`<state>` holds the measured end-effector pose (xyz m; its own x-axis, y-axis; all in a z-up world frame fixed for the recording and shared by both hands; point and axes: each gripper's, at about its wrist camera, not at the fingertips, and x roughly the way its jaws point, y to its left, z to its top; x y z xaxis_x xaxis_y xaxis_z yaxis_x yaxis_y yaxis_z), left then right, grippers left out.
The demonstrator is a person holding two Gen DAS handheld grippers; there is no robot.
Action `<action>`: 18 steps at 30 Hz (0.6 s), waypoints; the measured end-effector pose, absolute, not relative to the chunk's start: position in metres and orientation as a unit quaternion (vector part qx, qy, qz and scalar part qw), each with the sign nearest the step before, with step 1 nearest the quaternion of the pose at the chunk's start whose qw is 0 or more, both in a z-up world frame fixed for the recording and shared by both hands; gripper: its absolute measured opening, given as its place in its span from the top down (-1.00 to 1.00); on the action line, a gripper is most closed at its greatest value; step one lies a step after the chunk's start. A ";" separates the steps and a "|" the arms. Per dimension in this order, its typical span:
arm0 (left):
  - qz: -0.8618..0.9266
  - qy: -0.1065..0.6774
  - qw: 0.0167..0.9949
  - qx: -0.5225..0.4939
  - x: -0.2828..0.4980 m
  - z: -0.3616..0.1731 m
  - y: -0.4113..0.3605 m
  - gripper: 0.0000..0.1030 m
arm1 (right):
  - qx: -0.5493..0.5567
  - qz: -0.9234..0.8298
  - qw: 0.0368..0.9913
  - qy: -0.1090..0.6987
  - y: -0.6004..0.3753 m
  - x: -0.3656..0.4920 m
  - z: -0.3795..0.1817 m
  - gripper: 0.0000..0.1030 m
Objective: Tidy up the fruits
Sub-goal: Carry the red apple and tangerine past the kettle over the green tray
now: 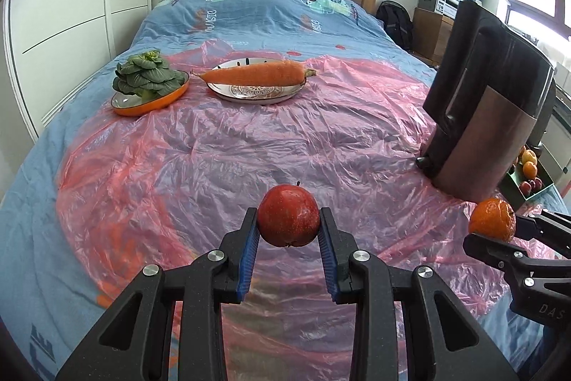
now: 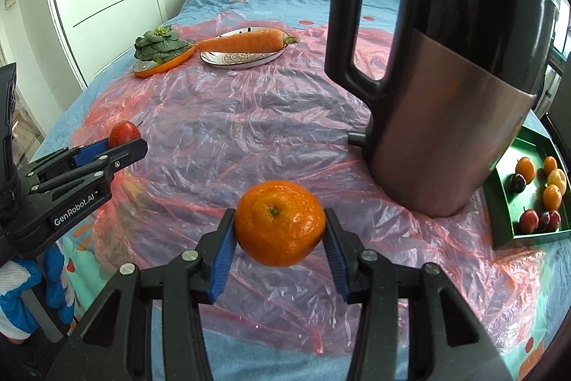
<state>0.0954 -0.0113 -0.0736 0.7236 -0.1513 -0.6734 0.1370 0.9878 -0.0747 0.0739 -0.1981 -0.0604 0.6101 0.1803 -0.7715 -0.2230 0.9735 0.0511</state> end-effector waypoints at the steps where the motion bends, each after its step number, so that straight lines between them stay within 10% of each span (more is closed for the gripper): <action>1: -0.078 0.365 0.928 -0.009 0.092 -0.073 -0.014 0.46 | -0.024 0.112 0.897 0.426 -0.200 0.071 -0.059 -0.12; 18: -0.125 0.385 0.914 0.033 0.056 -0.067 -0.087 0.46 | 0.001 0.072 0.905 0.420 -0.268 0.034 -0.051 -0.12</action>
